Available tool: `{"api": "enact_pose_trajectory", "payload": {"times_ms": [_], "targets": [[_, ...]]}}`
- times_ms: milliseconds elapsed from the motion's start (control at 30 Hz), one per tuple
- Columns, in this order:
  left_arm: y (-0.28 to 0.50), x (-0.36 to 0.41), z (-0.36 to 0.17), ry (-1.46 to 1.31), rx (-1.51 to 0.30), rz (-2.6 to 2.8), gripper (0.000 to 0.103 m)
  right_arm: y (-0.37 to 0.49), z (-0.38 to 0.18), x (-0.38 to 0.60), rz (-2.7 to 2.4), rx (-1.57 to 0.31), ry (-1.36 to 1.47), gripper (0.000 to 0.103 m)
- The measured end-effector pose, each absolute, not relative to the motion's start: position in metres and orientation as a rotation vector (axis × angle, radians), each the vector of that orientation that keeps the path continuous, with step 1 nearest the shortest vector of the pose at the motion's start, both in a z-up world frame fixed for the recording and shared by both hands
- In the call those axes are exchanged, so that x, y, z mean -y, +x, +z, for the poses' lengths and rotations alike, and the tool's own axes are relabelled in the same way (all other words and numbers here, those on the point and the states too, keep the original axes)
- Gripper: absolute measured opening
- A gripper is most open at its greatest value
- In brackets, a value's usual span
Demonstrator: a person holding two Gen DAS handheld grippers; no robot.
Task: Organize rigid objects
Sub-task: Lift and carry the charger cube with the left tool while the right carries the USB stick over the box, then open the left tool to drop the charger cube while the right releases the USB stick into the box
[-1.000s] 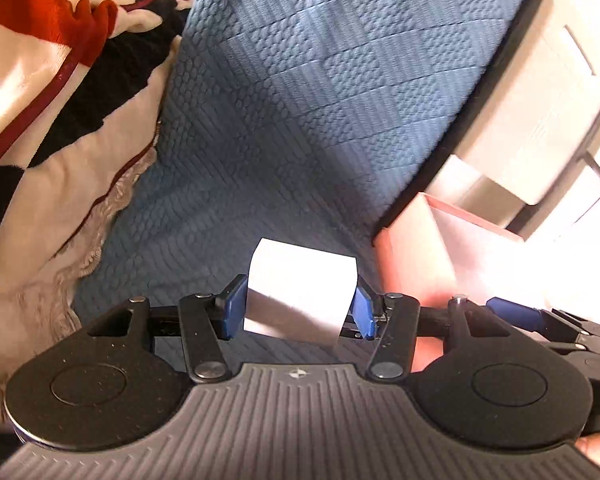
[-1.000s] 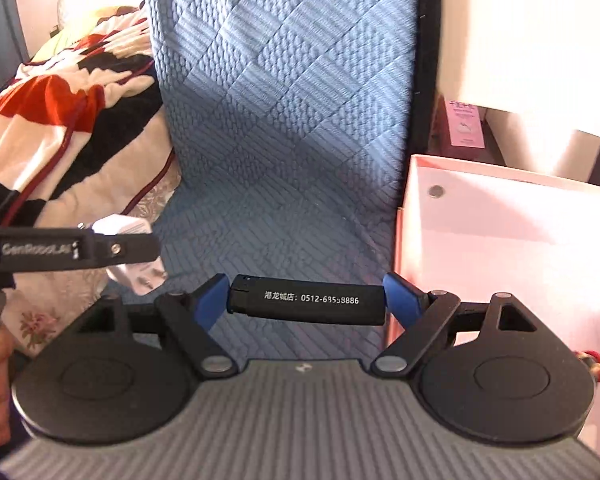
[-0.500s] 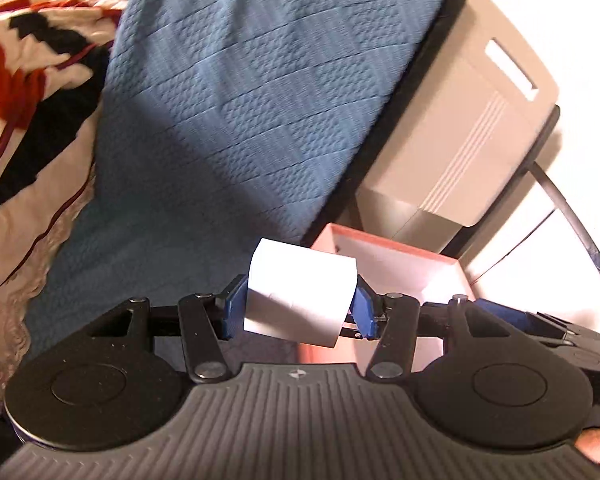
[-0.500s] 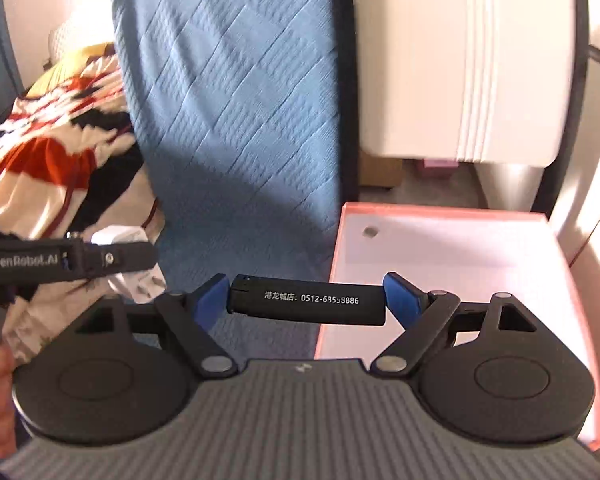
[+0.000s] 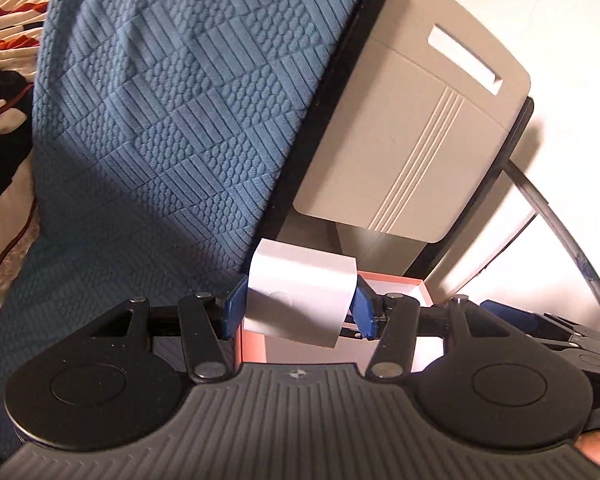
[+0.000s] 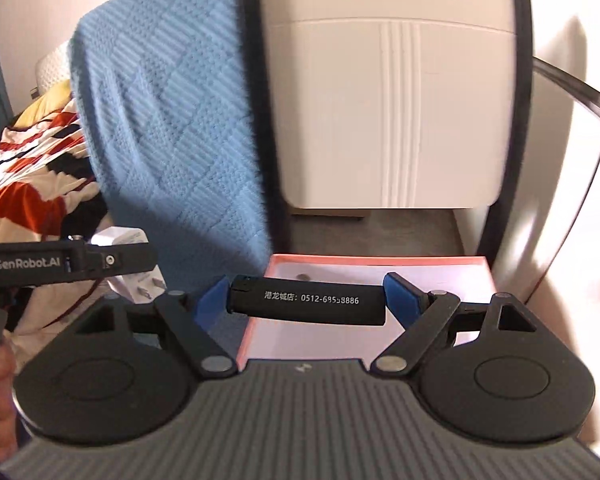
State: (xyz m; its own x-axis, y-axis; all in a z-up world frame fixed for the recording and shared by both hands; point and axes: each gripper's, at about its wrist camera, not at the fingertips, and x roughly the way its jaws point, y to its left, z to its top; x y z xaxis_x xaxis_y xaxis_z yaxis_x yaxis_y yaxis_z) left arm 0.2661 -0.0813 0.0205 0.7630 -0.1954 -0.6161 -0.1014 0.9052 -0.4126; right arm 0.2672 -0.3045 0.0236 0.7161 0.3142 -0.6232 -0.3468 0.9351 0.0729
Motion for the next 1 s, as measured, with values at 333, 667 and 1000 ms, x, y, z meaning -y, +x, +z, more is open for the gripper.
{"api": "enact_pose_trajectory", "payload": {"times_ms": [333, 667, 1000], "targets": [[0.299, 0.128, -0.030, -0.425, -0.789, -0.085, 0.060, 0.297, -0.031, 0.348, 0.316, -0.803, -0.074, 0.086], [0.323, 0.162, -0.082, -0.376, -0.900, -0.117, 0.060, 0.312, -0.089, 0.377, 0.278, -0.916, -0.047, 0.086], [0.335, 0.180, -0.119, -0.356, -0.980, -0.142, 0.060, 0.325, -0.129, 0.382, 0.268, -1.019, -0.039, 0.086]]}}
